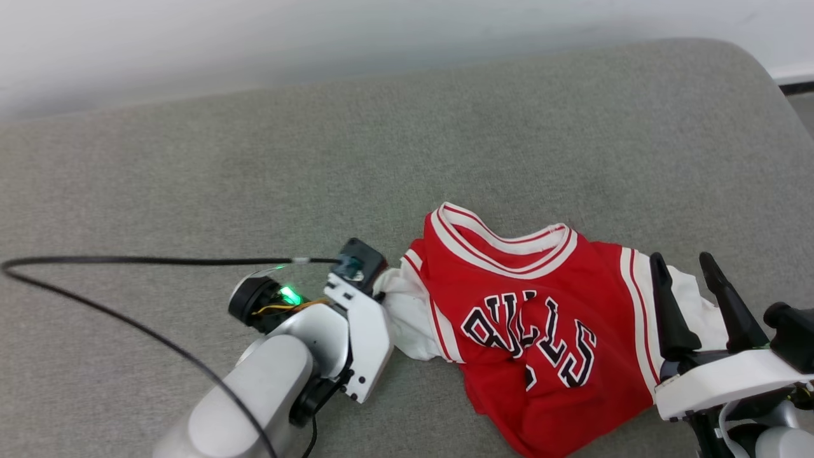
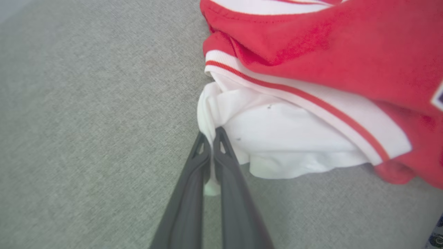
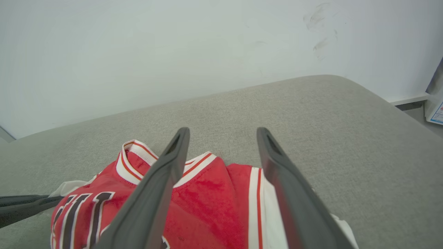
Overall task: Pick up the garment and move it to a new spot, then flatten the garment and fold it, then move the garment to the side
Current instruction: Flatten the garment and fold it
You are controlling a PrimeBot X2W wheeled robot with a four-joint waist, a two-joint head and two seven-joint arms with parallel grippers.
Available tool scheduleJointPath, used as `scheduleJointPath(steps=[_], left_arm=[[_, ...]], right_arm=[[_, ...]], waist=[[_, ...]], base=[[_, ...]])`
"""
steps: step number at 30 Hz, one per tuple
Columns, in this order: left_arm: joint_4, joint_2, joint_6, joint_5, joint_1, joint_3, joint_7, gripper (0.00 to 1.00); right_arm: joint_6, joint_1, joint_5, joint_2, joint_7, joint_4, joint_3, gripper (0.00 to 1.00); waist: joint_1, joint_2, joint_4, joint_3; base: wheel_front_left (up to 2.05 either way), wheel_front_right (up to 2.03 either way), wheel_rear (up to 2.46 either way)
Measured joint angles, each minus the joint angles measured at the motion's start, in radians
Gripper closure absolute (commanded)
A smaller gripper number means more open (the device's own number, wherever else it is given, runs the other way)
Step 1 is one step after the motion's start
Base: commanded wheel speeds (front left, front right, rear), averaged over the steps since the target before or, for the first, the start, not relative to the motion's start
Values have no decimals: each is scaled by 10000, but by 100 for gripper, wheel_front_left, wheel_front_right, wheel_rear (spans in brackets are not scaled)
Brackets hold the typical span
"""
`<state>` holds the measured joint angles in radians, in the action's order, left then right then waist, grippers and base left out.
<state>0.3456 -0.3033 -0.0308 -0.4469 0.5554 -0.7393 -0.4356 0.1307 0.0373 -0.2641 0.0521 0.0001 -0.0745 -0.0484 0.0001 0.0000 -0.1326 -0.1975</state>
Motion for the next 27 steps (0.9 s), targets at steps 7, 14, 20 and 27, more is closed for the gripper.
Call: scheduleJointPath(steps=[7, 14, 20, 27], left_arm=[[-1308, -706, 1009, -242, -1174, 867, 1012, 100], [-2846, -1438, 1918, -326, -2083, 1687, 1503, 100], [-3960, -1891, 2291, -437, -2564, 2102, 1616, 100], [-4746, -1929, 2376, -412, -2639, 2071, 1569, 100]], right_arm=[[0, -230, -253, 12, 1053, 431, -828, 0], [0, -251, -585, 740, 2773, 1267, -2082, 0], [0, 255, -886, 1593, 5359, 2318, -2585, 0], [0, 1441, -1114, 2240, 6966, 3252, -2196, 0]], waist=[[-1, 0, 356, 611], [-1, 0, 759, 912], [-1, 0, 1031, 834], [-1, 0, 1279, 406]], base=[[0, 0, 0], [0, 0, 0], [0, 0, 0], [0, 0, 0]])
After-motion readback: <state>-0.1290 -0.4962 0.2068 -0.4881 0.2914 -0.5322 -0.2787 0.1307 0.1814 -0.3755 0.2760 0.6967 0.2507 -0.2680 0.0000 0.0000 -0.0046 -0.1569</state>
